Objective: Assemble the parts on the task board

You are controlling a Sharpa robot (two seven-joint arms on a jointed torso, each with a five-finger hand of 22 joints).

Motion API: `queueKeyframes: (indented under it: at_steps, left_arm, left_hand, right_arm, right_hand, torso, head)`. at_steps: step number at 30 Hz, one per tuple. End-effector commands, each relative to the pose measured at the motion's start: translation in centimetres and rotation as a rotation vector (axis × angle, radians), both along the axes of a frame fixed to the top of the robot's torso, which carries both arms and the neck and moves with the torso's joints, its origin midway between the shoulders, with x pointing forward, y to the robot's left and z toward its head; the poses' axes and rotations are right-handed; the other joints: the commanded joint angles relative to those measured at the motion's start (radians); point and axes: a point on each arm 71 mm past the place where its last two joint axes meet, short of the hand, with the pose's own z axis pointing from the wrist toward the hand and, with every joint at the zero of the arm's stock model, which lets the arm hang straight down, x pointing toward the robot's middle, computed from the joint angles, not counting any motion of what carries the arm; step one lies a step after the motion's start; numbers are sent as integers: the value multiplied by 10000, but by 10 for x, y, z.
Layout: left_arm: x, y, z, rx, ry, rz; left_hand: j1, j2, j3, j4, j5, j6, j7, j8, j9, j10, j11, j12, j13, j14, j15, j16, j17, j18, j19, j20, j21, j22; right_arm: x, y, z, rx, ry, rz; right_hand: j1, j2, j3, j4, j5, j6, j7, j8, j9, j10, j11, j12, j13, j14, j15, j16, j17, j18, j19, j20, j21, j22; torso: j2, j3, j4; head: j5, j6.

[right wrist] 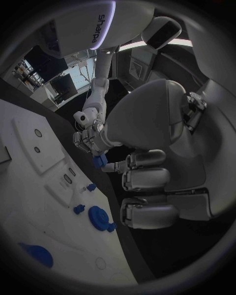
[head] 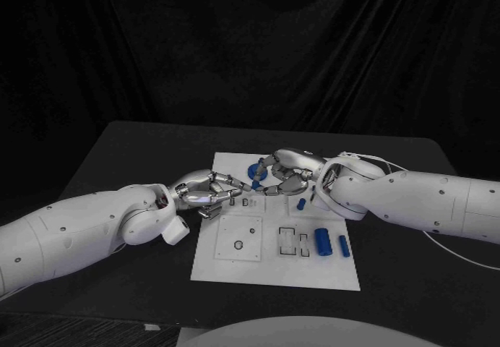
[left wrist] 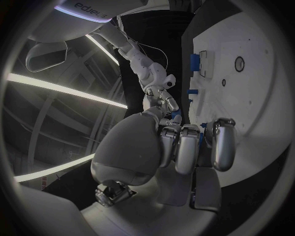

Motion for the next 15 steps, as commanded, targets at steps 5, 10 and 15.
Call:
queueKeyframes:
  at_steps: [5, 10, 15]
  left_arm:
    - [-1, -5, 2, -258, -29, -198]
    - [-1, -7, 2, -282, -21, -254]
    - [0, -8, 2, -289, -8, -289]
  left_hand:
    - [-80, -25, 70, -3, 31, -93, -8, -51, -13, 1054, 68, -7, 2626, 1038, 60, 26, 2632, 27, -92, -5, -58, 1025]
    - [-77, -24, 82, -7, 32, -116, -8, -59, -17, 1054, 67, -7, 2626, 1038, 60, 26, 2632, 29, -101, -2, -62, 1021]
    - [-77, -24, 89, -8, 32, -146, -7, -69, -21, 1054, 67, -7, 2626, 1038, 61, 26, 2632, 29, -101, -1, -63, 1022]
  right_arm:
    - [1, 0, -4, -269, 363, -168]
    - [1, 0, -5, -313, 417, -175]
    - [1, 1, -6, -330, 452, -161]
  right_hand:
    - [-4, 76, 46, -33, -31, -16, 58, -64, -20, 1050, 116, 36, 2634, 734, 77, -68, 755, -42, 689, 64, -79, 2369]
    - [-2, 76, 50, -41, -25, -31, 73, -92, -31, 1050, 132, 36, 2634, 733, 91, -70, 748, -41, 687, 78, -83, 2367]
    - [-2, 75, 51, -43, -23, -38, 79, -104, -36, 1050, 140, 36, 2634, 735, 97, -62, 763, -41, 686, 84, -85, 2367]
  torso:
    - [-1, -1, 3]
    - [1, 0, 4]
    - [2, 0, 2]
  head:
    - [-1, -18]
    - [-7, -34]
    - [-13, -38]
